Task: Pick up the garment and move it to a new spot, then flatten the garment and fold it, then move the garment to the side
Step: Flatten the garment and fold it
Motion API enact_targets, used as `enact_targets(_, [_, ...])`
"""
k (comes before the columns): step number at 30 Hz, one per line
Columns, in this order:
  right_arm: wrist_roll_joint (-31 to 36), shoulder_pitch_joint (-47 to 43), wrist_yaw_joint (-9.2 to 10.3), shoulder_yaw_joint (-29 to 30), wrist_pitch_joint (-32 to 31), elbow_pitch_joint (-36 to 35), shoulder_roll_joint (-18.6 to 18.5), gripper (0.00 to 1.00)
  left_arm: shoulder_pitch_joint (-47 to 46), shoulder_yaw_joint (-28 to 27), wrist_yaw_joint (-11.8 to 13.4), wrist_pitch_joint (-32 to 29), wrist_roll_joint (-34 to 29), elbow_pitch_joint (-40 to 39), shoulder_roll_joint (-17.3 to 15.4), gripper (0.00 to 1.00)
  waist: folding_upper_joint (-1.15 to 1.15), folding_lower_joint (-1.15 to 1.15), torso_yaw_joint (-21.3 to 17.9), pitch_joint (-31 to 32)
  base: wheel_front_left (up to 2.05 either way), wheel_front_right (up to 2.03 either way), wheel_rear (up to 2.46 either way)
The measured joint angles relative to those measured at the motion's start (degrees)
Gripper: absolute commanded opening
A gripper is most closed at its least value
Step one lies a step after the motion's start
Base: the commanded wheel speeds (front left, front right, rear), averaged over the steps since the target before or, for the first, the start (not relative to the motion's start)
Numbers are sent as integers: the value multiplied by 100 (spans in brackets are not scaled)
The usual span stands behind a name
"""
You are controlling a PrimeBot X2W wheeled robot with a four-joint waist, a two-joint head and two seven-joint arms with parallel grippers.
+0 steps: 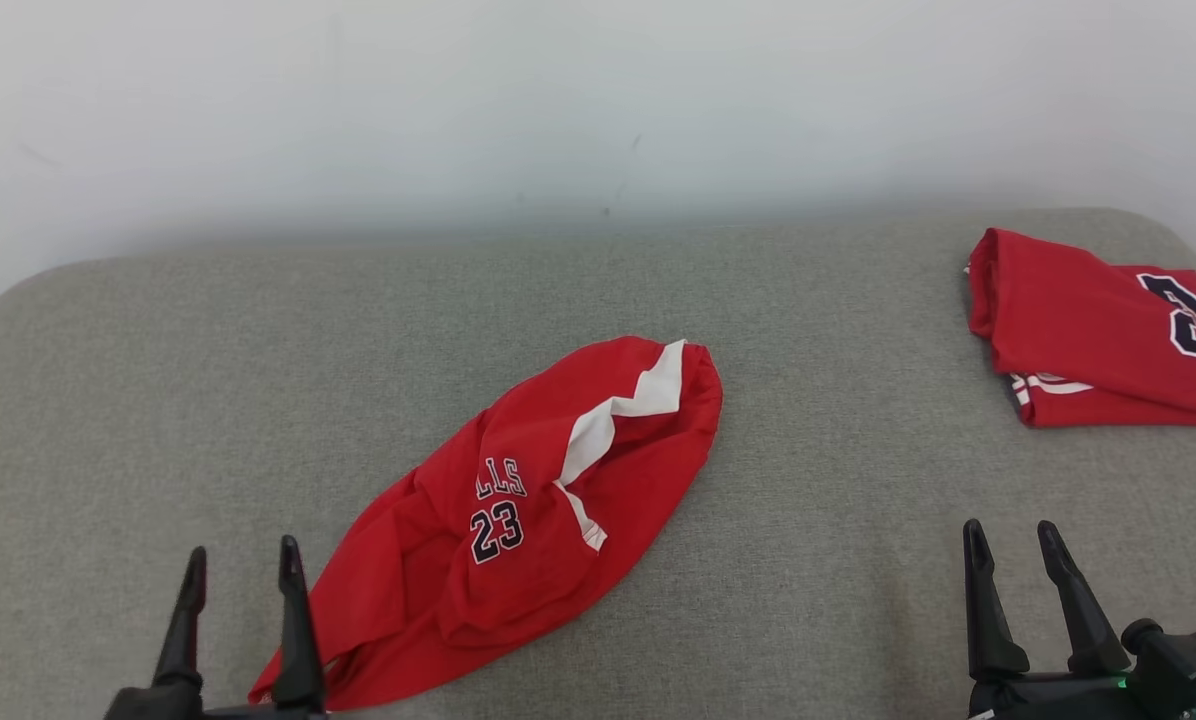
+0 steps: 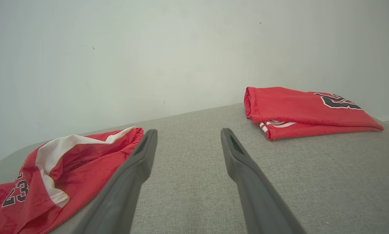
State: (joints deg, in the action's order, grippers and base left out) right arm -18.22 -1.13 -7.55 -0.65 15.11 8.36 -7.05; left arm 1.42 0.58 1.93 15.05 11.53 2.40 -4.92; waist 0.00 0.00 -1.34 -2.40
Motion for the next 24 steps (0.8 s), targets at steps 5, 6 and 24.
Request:
enact_targets(5, [-23, -57, 0, -30, 0, 4, 8, 100, 23, 202, -175, 0, -222, 38, 12, 100, 0, 0, -104, 57, 0, 0, 0])
enact_targets(6, [-33, -58, 0, -31, 0, 4, 10, 100, 20, 252, -211, 0, -246, 77, 12, 100, 0, 0, -127, 60, 0, 0, 0])
enact_targets(24, [-74, 88, 0, -107, 0, 21, 34, 100, -1187, 1528, -736, -87, -790, 2005, 73, 100, 0, 1, -675, -240, 0, 0, 0])
